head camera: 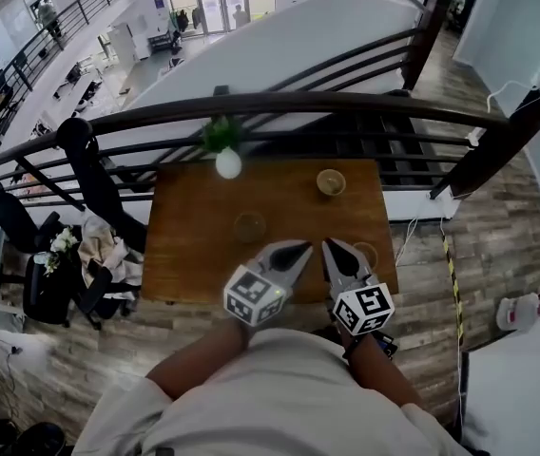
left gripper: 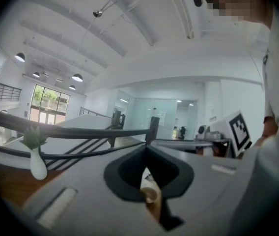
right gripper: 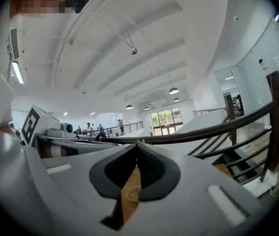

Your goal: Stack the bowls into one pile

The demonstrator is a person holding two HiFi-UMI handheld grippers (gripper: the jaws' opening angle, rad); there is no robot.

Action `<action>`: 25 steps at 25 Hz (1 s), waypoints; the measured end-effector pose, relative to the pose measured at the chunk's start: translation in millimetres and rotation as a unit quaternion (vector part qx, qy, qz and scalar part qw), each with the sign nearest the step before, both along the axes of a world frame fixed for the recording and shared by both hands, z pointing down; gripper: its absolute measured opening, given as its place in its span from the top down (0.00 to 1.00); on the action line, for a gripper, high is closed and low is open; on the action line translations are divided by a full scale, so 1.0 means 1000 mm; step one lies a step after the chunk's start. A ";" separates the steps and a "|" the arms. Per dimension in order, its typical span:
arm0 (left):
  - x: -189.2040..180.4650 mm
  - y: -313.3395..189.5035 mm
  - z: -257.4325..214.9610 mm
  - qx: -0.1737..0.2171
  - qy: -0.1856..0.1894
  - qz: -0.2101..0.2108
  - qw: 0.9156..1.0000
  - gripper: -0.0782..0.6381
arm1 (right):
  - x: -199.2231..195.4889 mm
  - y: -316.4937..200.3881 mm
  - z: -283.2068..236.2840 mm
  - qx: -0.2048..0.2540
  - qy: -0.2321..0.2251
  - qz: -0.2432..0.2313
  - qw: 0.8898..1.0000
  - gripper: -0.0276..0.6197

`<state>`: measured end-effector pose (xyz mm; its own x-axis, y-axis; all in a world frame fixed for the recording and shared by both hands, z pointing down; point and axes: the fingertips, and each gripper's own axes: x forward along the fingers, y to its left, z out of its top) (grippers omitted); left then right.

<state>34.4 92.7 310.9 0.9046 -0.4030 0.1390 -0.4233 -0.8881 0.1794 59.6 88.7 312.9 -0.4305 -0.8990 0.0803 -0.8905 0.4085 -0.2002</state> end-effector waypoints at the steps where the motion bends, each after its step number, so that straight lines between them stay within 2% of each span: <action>1: 0.004 -0.005 0.001 -0.001 -0.001 -0.001 1.000 0.89 | 0.004 -0.006 0.000 0.000 0.000 -0.001 1.000 0.95; 10: 0.054 -0.051 -0.001 -0.002 0.002 -0.031 1.000 0.89 | 0.052 -0.056 -0.001 -0.002 0.002 -0.046 0.999 0.95; 14: 0.087 -0.063 -0.004 0.009 0.003 -0.049 0.999 0.89 | 0.080 -0.071 -0.005 -0.005 0.001 -0.073 0.997 0.95; 19: 0.134 -0.067 0.007 0.002 0.005 -0.074 0.997 0.89 | 0.124 -0.081 0.002 -0.014 0.000 -0.108 0.994 0.95; 25: 0.158 -0.069 0.034 0.006 -0.024 -0.109 0.994 0.89 | 0.165 -0.086 0.045 -0.044 0.023 -0.155 0.987 0.95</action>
